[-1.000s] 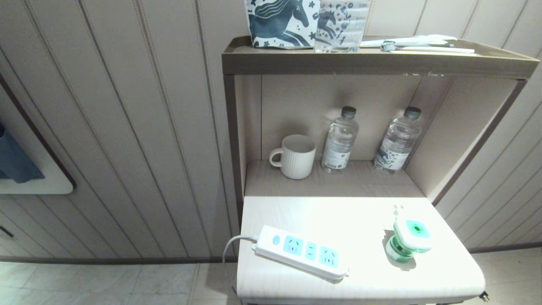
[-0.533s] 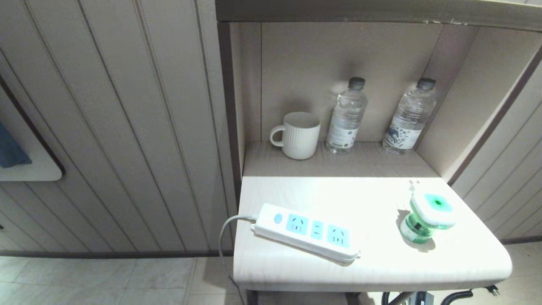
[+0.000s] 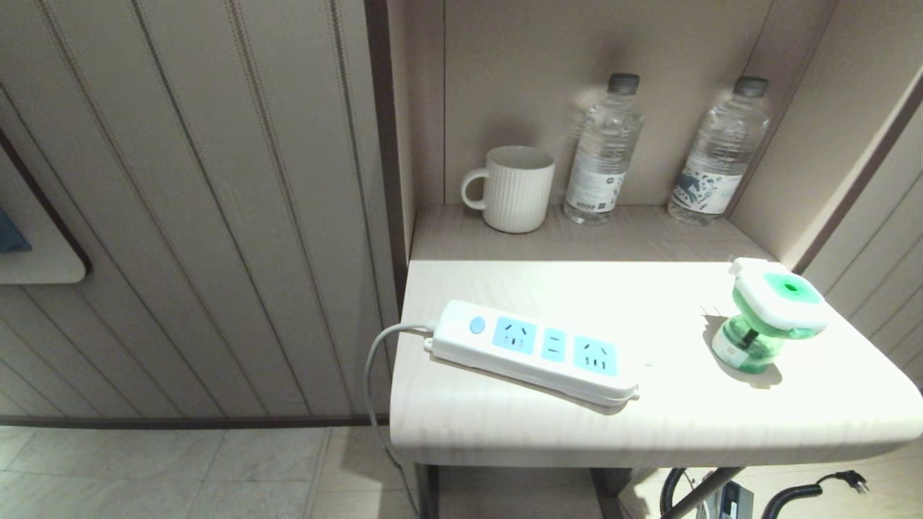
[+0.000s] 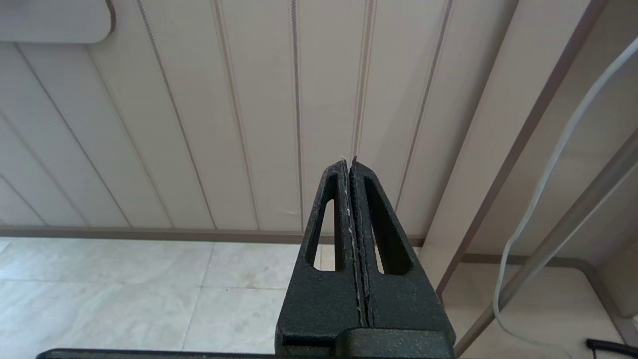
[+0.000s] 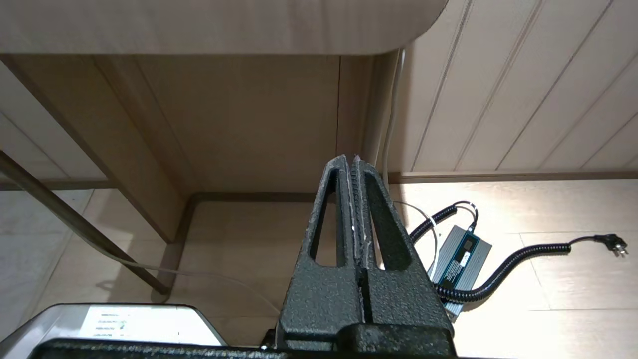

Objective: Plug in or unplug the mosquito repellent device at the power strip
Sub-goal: Pick up the mosquito repellent liquid

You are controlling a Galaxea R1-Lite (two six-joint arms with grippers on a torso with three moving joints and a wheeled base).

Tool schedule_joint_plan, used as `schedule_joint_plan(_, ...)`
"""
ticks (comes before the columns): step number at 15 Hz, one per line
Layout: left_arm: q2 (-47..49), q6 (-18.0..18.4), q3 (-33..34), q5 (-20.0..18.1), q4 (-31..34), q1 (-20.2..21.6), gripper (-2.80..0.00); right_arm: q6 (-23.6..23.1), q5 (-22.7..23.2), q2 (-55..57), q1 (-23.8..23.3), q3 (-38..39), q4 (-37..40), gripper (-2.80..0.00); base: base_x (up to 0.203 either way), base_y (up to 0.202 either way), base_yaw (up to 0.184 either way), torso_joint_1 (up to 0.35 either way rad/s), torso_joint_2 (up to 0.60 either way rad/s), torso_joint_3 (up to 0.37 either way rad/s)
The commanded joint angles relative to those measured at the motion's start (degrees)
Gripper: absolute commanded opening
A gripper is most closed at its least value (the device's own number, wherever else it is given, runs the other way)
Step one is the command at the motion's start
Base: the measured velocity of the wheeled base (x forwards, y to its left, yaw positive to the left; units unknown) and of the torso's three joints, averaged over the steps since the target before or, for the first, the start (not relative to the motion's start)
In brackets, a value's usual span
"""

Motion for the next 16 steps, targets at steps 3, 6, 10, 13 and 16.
schedule_joint_plan(3, 0.1, 0.0, 0.0, 0.0, 0.0, 0.0, -2.8, -0.6, -0.1, -0.6, 0.1, -0.5, -0.2, -2.8, 0.0, 0.0, 0.0, -0.02, 0.06, 0.043)
schedule_joint_plan(6, 0.1, 0.0, 0.0, 0.0, 0.0, 0.0, -2.8, -1.0, 0.6, 3.9, 0.1, -13.0, 1.2, -2.8, 0.0, 0.0, 0.0, 0.0, 0.0, 0.0)
schedule_joint_plan(10, 0.1, 0.2, 0.0, -0.1, 0.1, 0.0, -2.8, -1.1, 1.9, 19.9, -0.6, -28.5, 3.6, -2.8, 0.0, 0.0, 0.0, 0.0, 0.0, 0.0)
schedule_joint_plan(13, 0.1, 0.5, 0.0, -0.1, 0.4, 0.0, -2.8, 0.1, 2.4, 31.2, -1.5, -37.0, 4.0, -2.8, 0.0, 0.0, 0.0, 0.0, 0.0, 0.0)
schedule_joint_plan(16, 0.1, 0.5, 0.0, -0.1, 0.4, 0.0, -2.8, 3.7, 2.4, 42.5, -1.3, -48.7, 6.3, -2.8, 0.0, 0.0, 0.0, 0.0, 0.0, 0.0)
